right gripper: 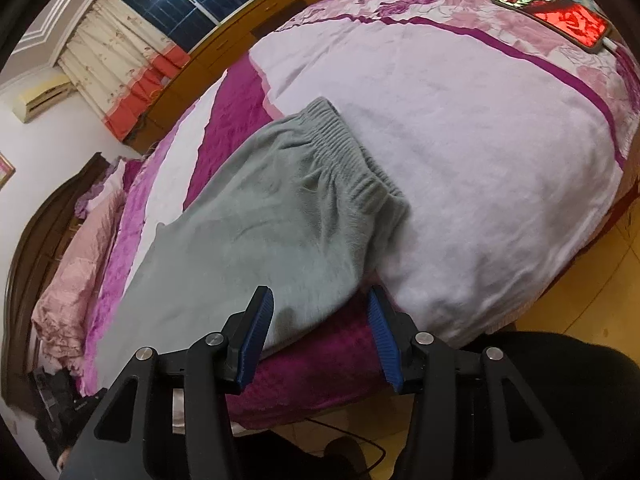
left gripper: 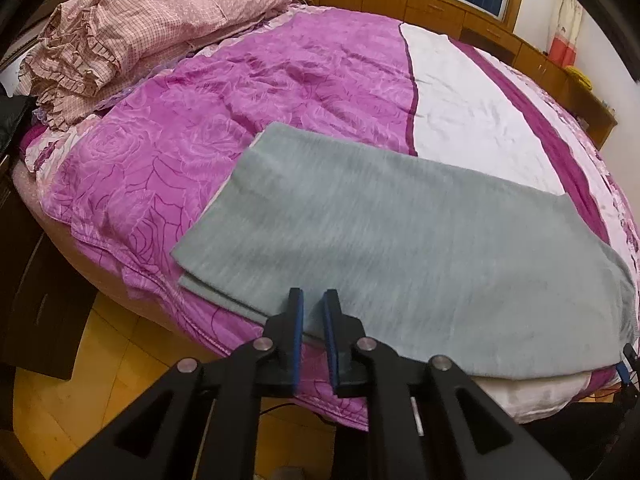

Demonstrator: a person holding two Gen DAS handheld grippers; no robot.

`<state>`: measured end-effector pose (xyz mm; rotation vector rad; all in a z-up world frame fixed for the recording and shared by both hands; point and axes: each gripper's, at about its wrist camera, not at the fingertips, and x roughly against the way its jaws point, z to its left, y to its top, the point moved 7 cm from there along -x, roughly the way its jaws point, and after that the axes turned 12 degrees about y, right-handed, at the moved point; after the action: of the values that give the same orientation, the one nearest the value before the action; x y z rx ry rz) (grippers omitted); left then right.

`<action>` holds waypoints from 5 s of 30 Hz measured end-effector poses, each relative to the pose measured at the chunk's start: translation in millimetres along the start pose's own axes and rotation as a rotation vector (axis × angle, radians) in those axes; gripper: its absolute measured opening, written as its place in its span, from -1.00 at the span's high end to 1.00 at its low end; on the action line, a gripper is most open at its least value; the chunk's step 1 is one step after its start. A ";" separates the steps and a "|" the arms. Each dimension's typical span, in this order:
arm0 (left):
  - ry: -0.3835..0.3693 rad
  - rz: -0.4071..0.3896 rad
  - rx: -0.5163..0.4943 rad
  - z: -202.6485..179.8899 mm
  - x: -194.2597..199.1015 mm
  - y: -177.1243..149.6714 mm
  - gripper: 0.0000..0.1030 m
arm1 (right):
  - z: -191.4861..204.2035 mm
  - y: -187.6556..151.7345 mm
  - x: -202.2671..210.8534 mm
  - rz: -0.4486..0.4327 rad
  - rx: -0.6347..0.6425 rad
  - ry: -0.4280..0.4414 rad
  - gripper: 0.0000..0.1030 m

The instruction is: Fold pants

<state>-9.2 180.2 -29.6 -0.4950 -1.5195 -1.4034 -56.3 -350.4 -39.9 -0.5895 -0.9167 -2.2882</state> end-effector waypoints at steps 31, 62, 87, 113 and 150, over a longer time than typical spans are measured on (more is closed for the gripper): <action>0.019 0.002 -0.027 -3.7 -6.1 0.0 0.76 | -9.2 32.2 -27.5 -0.085 -0.042 0.083 -0.07; -0.026 -0.016 -0.035 7.2 35.7 8.4 0.59 | 114.1 48.6 15.6 -0.129 0.330 0.086 0.94; -0.052 -0.050 -0.101 2.9 51.1 20.7 0.50 | 255.3 23.8 -4.3 -0.045 0.545 0.273 0.95; -0.079 -0.004 -0.070 15.4 12.8 19.0 0.50 | 332.5 -90.4 -126.6 0.263 0.652 0.353 0.95; -0.313 -0.024 -0.110 -91.0 42.1 29.8 0.15 | 218.5 -83.3 -97.8 0.304 0.679 0.116 0.39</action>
<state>30.3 91.3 8.9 -0.7965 -1.7042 -1.4847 -2.7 -107.5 8.9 -0.2658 -1.3473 -1.5843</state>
